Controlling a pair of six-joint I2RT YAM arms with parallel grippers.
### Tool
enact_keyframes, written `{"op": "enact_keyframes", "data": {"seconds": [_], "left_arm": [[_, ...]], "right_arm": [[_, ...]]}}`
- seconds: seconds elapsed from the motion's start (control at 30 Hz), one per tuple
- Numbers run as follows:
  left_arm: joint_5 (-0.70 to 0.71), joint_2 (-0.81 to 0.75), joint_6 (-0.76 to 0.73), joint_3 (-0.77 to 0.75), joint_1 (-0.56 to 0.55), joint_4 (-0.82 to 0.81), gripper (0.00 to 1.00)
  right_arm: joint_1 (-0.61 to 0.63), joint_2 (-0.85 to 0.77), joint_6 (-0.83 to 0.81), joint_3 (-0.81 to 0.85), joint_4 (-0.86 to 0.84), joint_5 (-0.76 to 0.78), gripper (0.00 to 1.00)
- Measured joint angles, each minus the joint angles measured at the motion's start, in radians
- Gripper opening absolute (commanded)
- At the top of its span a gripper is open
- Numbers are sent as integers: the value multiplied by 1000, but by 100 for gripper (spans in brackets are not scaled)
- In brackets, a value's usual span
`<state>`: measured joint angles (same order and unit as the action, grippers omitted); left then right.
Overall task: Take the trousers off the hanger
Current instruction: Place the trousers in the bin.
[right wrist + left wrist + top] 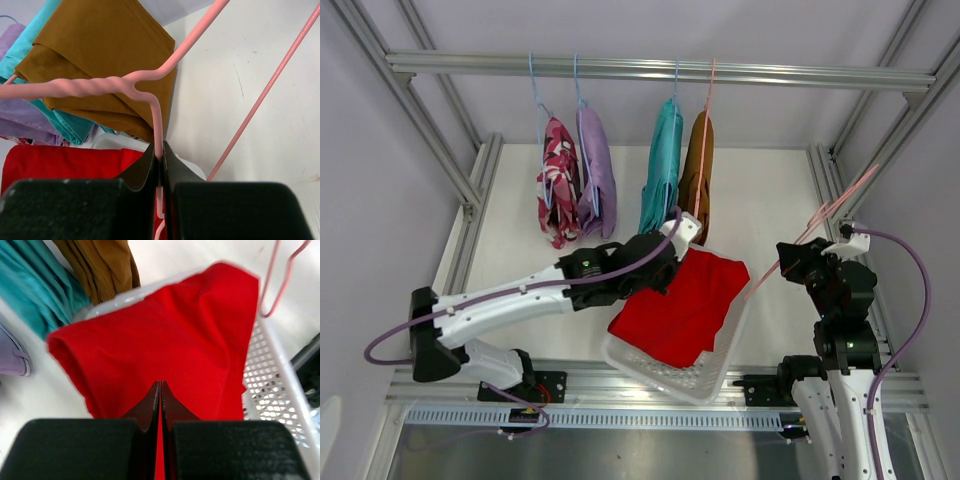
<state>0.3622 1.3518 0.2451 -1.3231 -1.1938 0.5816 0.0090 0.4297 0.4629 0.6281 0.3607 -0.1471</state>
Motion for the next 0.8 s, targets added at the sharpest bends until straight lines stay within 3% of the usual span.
{"op": "enact_keyframes", "data": {"seconds": [0.47, 0.8], "left_arm": [[153, 306, 100, 14, 2, 24, 1], [166, 446, 163, 9, 5, -18, 1]], "right_arm": [[0, -2, 0, -9, 0, 0, 0], [0, -2, 0, -9, 0, 0, 0]]}}
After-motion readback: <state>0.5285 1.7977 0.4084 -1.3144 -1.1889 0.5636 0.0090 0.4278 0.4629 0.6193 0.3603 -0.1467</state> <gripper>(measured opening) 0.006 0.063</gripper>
